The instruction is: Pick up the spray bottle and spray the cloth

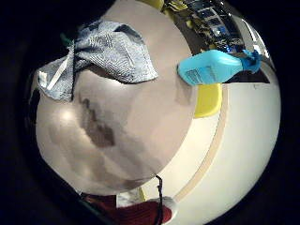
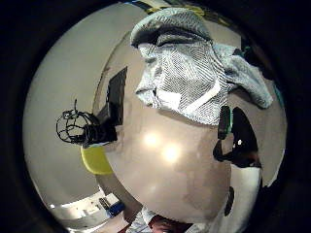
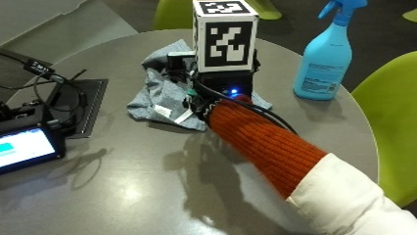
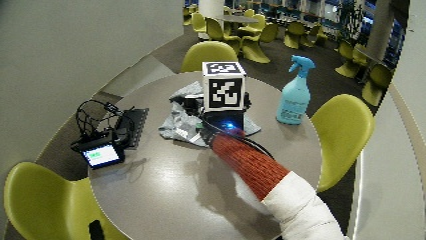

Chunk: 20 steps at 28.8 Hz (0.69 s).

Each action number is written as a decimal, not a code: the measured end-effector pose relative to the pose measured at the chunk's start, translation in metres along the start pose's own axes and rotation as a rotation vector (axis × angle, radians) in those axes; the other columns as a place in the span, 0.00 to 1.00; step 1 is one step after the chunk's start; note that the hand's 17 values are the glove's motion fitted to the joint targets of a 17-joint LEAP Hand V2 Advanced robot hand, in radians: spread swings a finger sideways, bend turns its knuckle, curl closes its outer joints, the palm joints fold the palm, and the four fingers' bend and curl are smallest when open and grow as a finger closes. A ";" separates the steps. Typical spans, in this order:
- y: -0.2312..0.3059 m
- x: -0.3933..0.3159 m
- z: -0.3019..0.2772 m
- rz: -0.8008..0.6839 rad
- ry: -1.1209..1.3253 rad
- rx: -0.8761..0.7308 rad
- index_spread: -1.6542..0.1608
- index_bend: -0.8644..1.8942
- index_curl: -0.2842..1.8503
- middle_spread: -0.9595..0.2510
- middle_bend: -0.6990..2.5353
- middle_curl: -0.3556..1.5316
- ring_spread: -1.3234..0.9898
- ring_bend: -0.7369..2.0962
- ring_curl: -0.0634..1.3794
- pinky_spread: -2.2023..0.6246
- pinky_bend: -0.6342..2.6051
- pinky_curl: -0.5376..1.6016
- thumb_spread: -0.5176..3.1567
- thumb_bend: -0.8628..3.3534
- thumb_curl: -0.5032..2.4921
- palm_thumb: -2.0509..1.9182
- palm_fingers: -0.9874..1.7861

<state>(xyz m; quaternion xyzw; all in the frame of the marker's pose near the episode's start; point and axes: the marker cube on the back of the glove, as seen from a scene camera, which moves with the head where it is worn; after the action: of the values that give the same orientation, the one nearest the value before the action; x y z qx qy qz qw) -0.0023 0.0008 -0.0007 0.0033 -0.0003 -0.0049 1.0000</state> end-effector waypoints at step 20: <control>0.036 0.152 -0.041 0.019 -1.030 0.508 0.83 0.38 0.27 0.81 0.34 0.34 0.54 0.40 0.25 0.79 0.26 0.37 0.39 0.32 0.27 0.72 0.63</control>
<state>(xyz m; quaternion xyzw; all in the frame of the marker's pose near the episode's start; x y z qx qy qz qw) 0.1502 0.0360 -0.0410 0.2408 -0.4888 0.0034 0.8385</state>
